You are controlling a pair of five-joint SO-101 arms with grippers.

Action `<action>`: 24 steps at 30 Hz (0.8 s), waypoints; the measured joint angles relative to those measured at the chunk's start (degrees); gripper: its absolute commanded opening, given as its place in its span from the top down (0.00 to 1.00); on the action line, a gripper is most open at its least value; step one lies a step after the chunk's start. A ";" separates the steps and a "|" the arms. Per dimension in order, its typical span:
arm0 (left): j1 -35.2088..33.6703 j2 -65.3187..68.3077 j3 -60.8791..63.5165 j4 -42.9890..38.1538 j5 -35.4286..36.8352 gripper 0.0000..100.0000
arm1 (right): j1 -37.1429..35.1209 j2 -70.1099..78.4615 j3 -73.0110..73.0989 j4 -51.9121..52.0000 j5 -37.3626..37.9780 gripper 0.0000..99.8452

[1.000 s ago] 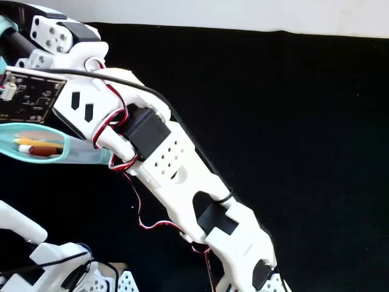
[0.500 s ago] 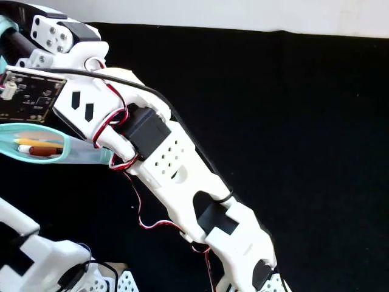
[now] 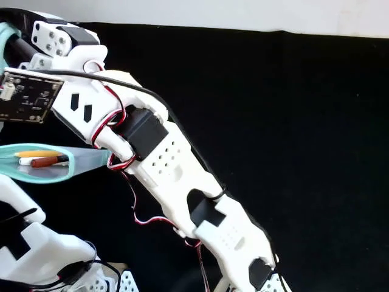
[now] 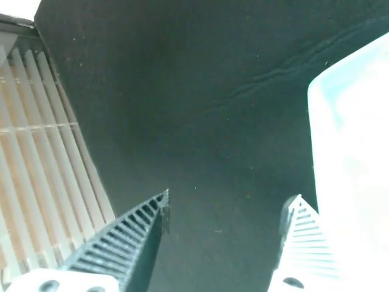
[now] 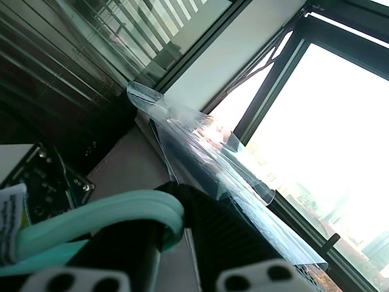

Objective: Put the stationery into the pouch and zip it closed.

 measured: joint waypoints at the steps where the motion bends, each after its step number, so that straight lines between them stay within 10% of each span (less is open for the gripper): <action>1: 0.00 0.00 0.00 0.00 -0.44 0.70 | 0.53 0.26 -0.44 0.00 0.00 0.99; 24: -4.48 -13.27 9.93 1.14 -2.29 0.70 | 3.43 0.53 -0.70 0.00 4.75 0.99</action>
